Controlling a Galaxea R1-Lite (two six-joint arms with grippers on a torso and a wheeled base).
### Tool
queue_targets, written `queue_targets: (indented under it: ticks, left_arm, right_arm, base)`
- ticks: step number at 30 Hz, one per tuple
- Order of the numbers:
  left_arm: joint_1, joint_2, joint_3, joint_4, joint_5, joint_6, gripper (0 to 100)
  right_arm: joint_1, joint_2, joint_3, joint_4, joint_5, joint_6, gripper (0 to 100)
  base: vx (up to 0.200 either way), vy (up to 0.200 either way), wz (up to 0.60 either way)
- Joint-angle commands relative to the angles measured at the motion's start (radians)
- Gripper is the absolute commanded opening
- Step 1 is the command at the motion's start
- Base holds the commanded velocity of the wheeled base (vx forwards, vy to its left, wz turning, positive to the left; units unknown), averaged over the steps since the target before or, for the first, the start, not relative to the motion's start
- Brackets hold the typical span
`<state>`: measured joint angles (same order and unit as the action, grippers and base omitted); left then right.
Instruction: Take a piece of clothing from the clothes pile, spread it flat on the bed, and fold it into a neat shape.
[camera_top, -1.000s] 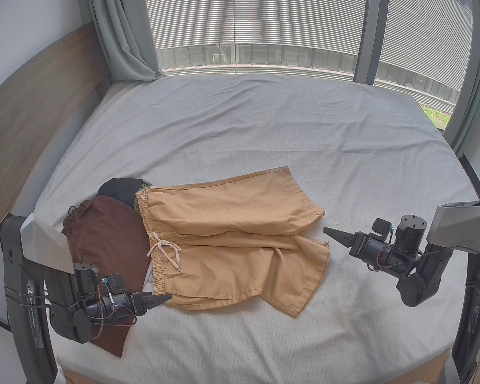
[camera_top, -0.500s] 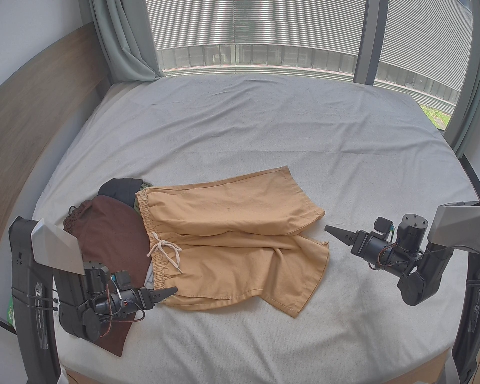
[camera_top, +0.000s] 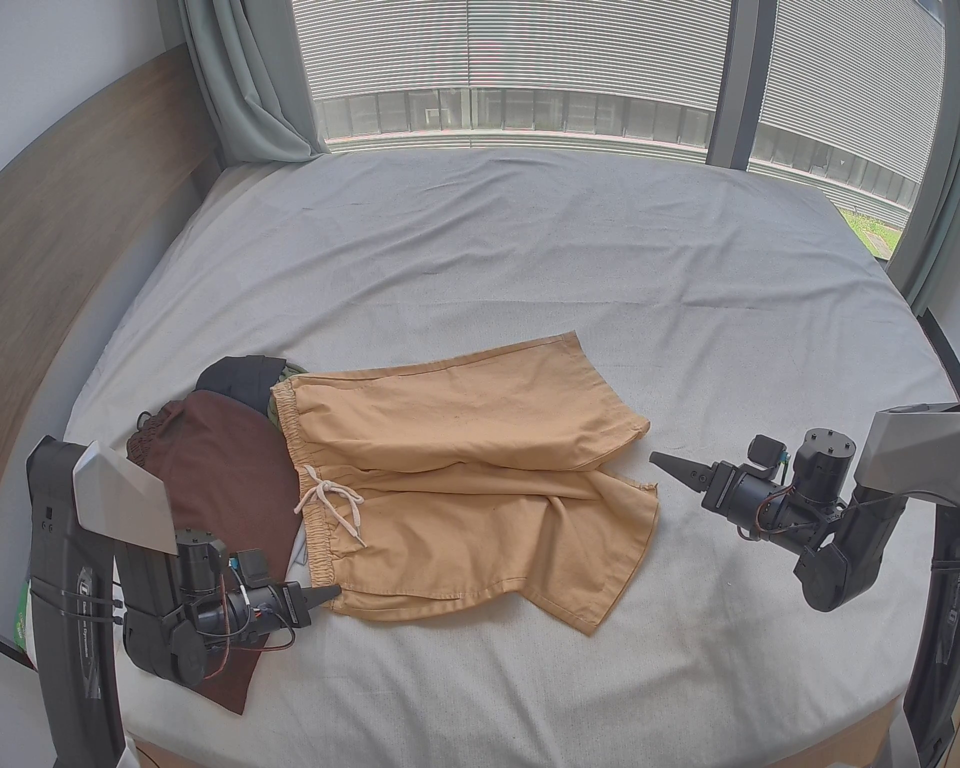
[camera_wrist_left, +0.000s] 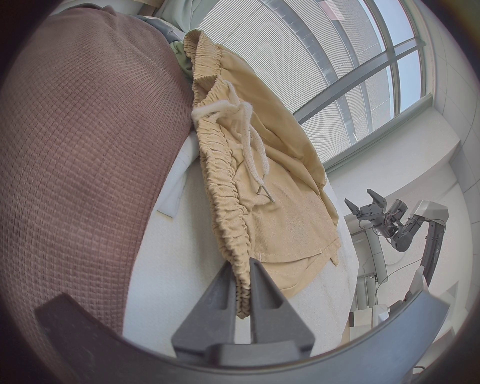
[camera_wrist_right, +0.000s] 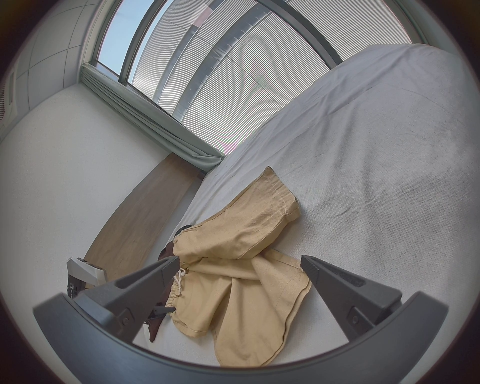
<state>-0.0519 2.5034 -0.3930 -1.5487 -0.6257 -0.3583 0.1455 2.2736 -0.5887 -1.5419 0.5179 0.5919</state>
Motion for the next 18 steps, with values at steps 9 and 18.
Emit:
queue_targets:
  ticks: [9,18]
  left_arm:
    - [0.043,-0.048,0.013,-0.005,-0.012,0.002,0]
    - [0.057,-0.051,0.011,-0.005,-0.014,0.004,0]
  right_arm:
    - [0.003,0.107,-0.022,0.0,-0.002,0.0,100]
    - [0.011,0.184,-0.065,0.002,-0.042,0.037,100]
  base:
    - [0.0,0.0,0.0]
    - [0.0,0.0,0.0]
